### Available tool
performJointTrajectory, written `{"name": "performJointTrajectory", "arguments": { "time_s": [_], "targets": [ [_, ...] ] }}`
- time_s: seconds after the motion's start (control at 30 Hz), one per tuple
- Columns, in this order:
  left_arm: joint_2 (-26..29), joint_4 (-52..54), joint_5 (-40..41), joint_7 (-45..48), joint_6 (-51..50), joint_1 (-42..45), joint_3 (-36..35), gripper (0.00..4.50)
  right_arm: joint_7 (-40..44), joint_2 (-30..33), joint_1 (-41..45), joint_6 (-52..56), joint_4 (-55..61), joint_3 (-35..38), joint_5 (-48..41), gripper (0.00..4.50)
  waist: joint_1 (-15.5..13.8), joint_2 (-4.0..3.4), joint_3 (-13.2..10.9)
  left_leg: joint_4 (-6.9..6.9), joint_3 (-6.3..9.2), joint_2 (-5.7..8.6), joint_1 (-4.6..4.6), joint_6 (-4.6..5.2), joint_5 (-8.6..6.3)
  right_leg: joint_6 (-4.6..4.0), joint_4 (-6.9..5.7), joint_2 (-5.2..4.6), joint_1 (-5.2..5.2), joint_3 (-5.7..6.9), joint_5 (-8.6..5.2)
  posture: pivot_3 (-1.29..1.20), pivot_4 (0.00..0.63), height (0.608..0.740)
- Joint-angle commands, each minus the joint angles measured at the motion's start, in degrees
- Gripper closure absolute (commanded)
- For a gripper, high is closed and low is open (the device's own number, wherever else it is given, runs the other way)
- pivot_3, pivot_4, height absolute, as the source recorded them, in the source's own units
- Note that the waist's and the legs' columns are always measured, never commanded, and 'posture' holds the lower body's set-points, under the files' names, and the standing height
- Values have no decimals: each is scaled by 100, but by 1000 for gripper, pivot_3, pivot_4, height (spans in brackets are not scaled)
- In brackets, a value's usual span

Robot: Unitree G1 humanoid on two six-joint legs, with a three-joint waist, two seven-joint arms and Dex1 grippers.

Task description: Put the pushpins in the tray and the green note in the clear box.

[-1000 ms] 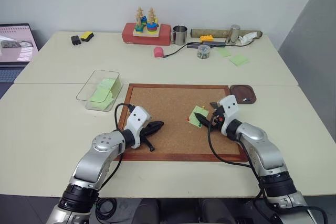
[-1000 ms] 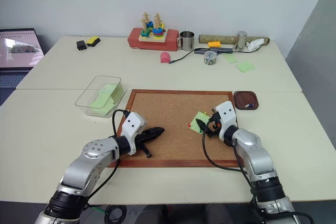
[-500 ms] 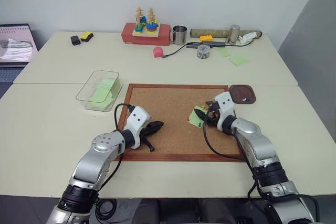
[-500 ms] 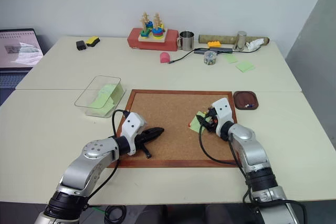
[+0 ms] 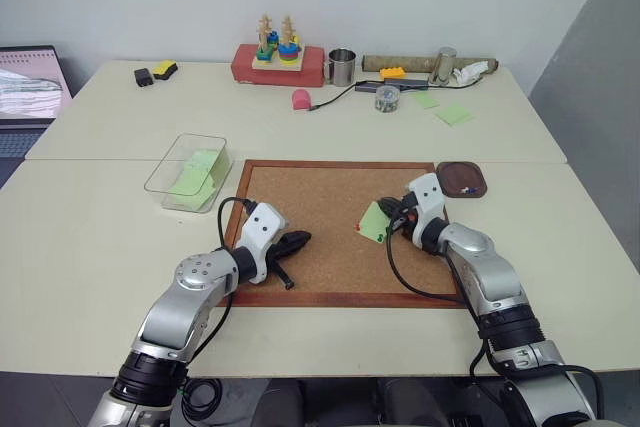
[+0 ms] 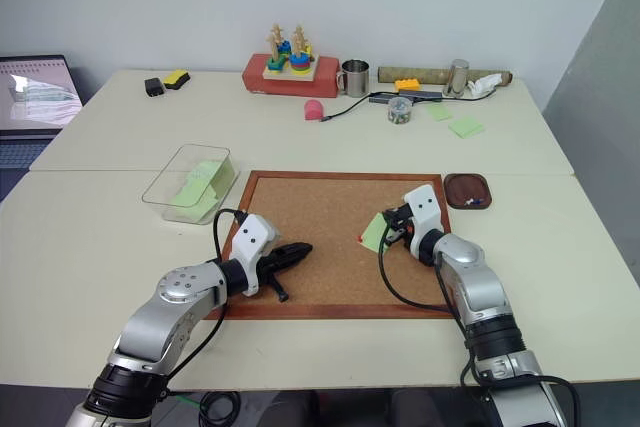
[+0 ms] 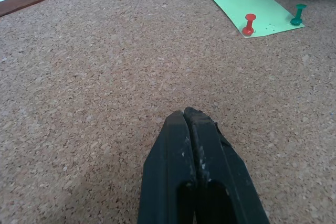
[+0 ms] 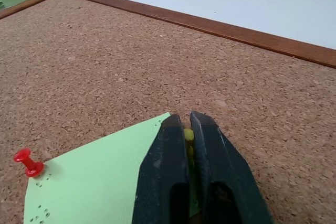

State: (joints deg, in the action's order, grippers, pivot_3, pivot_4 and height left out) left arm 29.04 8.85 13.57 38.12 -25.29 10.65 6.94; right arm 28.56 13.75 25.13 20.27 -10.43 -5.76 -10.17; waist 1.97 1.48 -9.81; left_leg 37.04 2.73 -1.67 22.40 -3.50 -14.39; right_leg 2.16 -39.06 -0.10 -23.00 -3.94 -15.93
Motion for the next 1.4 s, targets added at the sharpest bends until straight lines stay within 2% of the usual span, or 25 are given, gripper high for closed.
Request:
{"name": "performJointTrajectory", "arguments": {
  "time_s": [0.03, 0.57, 1.1, 1.2, 1.4],
  "targets": [
    [44, -206, -220, -73, -78, -91, 79, 4500, 69, 17, 51, -228, 214, 65, 5, 4459, 0, 0, 0, 0, 0, 0, 0, 0, 0, 0, 0, 0, 0, 0, 0, 0, 150, 740],
    [87, -163, -237, -13, -164, -162, 159, 4500, 244, 241, -247, -250, 1075, 228, -192, 4459, -3, -2, -1, -4, 1, 0, 8, 0, 0, 0, 3, -1, -7, 1, 0, 0, 150, 740],
    [74, -169, -213, -20, -253, -139, 136, 4500, 262, 279, -239, -188, 1378, 417, -369, 4459, -4, -2, -1, -3, 0, 0, 6, 0, 0, 1, 3, 0, -6, 0, -1, 0, 150, 740],
    [69, -160, -209, -22, -270, -143, 133, 4500, 83, 213, -183, -161, 1324, 586, -419, 4459, -5, -2, -1, -3, -1, 0, 6, 0, 0, 1, 3, 0, -6, -1, -1, 0, 150, 740],
    [73, -111, -193, -14, -287, -176, 129, 4500, -848, 277, 274, -159, 518, 1393, -334, 4459, -4, -2, -1, -2, -3, 0, 6, 0, 0, 0, 3, 0, -6, -2, 0, 0, 150, 740]
  ]
}}
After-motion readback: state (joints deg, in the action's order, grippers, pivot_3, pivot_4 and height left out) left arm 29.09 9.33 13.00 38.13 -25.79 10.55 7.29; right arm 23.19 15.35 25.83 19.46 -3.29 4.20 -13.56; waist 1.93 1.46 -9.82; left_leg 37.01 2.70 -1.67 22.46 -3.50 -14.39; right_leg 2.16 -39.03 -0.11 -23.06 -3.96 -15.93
